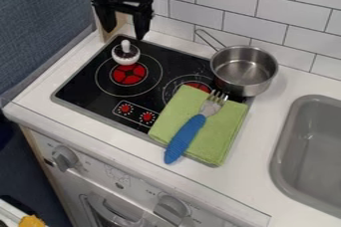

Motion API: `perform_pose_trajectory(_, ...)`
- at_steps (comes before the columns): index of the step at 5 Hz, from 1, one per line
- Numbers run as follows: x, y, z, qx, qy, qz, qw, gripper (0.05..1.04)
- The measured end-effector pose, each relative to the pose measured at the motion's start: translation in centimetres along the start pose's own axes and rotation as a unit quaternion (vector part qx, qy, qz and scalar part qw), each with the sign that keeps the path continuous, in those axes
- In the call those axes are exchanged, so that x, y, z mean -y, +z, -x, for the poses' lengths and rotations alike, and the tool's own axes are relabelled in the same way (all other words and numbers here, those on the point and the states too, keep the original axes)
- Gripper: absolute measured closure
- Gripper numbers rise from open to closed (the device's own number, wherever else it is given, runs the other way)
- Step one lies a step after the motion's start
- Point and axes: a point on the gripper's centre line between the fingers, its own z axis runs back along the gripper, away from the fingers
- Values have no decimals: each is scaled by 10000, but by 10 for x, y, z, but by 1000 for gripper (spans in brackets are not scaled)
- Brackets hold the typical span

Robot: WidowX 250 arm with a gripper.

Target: Put the mushroom in the silver pot that place on the upper right corner of the burner

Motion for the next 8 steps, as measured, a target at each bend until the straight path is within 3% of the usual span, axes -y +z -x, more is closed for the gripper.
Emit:
perform_pose_trajectory(1, 3, -17, 5, -260, -116, 20, 9996, 84)
perform_pose_trajectory(2, 2, -26, 4, -361, -162, -21, 9992, 137)
perform_pose_trajectory(4, 0, -30, 7, -459, -105, -121, 9988, 710)
perform_pose_trajectory(5, 3, -30, 6, -479, -132, -177, 9986, 846)
perform_pose_trajectory(6, 11, -28, 7, -543, -144, -96, 9984, 848)
perform_pose_trajectory(7, 56, 16, -9, -241, -214, 478, 9983, 848)
perform_pose_trajectory(8, 106, 51, -23, -191, -634, 968, 9931, 848)
